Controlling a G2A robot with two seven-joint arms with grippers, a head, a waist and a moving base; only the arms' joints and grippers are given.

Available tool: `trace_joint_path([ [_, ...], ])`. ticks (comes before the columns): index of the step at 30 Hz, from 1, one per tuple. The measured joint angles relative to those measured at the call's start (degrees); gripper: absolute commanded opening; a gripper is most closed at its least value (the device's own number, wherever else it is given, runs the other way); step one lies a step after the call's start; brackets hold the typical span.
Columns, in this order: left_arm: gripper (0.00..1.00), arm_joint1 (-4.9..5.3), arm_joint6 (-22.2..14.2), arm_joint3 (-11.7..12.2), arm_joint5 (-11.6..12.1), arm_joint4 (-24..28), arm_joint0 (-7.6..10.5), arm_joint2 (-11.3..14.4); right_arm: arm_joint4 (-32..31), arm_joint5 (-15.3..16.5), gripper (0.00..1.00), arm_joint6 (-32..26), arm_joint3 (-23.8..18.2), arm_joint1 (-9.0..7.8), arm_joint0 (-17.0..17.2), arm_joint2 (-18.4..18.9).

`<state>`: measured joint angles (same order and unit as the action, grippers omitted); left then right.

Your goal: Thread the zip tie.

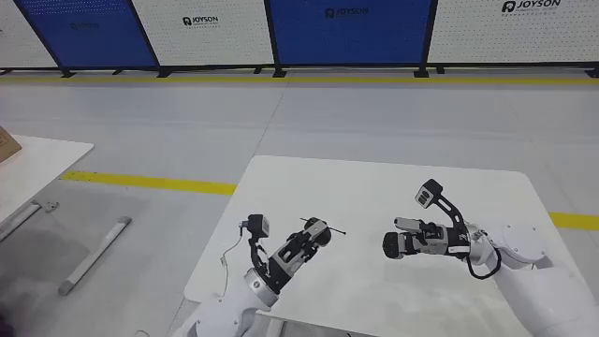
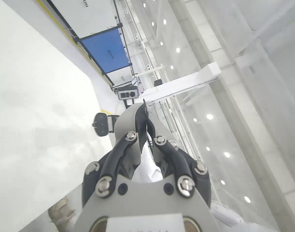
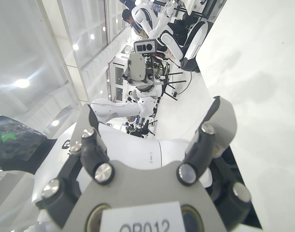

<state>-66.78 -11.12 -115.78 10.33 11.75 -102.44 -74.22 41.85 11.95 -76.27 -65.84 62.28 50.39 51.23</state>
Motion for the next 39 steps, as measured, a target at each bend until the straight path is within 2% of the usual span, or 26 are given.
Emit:
trace_joint_path([
  [4, 0.0, -0.24, 1.7, 3.9, -1.8, -2.3, 1.87, 1.6, 0.0, 0.0, 1.0, 0.0, 0.0, 0.0, 0.0, 0.0],
  [8, 0.0, -0.55, 4.8, 6.3, -1.7, -4.7, 3.0, 3.0, 0.0, 0.0, 1.0, 0.0, 0.0, 0.0, 0.0, 0.0],
  [21, 0.0, -0.67, 5.5, 6.6, -1.7, -4.1, 3.24, 3.5, 0.0, 0.0, 1.0, 0.0, 0.0, 0.0, 0.0, 0.0],
  [24, 0.0, -0.73, 7.1, 8.1, -3.0, -6.7, 4.01, 3.7, 0.0, 0.0, 1.0, 0.0, 0.0, 0.0, 0.0, 0.0],
  [29, 0.0, -1.15, 11.4, 11.2, -7.3, -15.6, 6.06, 6.9, 0.0, 0.0, 1.0, 0.0, 0.0, 0.0, 0.0, 0.0],
  [32, 0.0, -1.49, 12.5, 11.3, -6.5, -14.3, 6.3, 8.2, 0.0, 0.0, 1.0, 0.0, 0.0, 0.0, 0.0, 0.0],
  [39, 0.0, -1.48, 12.4, 11.3, -6.4, -13.9, 6.26, 8.1, 0.0, 0.0, 1.0, 0.0, 0.0, 0.0, 0.0, 0.0],
])
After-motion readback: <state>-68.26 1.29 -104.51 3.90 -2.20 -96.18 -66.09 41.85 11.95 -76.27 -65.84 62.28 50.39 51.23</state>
